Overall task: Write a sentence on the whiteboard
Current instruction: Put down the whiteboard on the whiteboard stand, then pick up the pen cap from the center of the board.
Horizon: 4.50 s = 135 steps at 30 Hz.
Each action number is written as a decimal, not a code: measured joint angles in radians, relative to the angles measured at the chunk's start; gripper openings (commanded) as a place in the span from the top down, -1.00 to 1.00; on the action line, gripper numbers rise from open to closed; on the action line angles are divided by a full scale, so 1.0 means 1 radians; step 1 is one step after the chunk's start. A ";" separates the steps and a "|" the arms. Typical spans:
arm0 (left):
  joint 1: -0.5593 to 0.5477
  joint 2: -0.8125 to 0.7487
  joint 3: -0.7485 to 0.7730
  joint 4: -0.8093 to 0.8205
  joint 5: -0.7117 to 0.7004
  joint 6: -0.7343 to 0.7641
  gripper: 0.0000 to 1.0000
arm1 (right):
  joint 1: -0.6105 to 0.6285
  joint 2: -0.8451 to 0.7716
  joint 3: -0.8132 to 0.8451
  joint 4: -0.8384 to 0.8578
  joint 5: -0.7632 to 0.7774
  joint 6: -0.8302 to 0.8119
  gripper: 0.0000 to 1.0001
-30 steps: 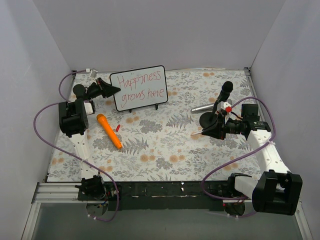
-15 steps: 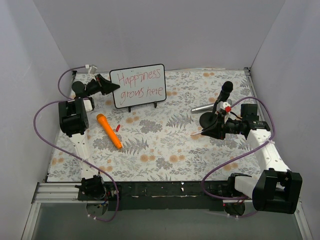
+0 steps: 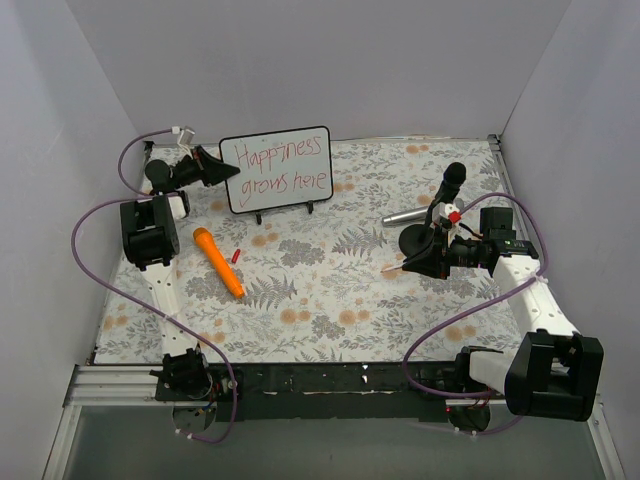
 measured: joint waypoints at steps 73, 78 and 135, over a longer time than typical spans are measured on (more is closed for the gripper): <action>0.117 -0.252 -0.483 0.028 -0.168 0.312 -0.82 | 0.008 -0.004 0.000 -0.002 0.011 -0.012 0.97; 0.154 -0.349 -0.567 0.021 -0.255 0.352 -0.82 | 0.018 -0.018 0.000 -0.005 0.016 -0.015 0.97; -0.472 -0.766 -0.533 -1.837 -1.475 0.795 0.26 | 0.028 -0.154 -0.027 0.074 0.075 0.094 0.97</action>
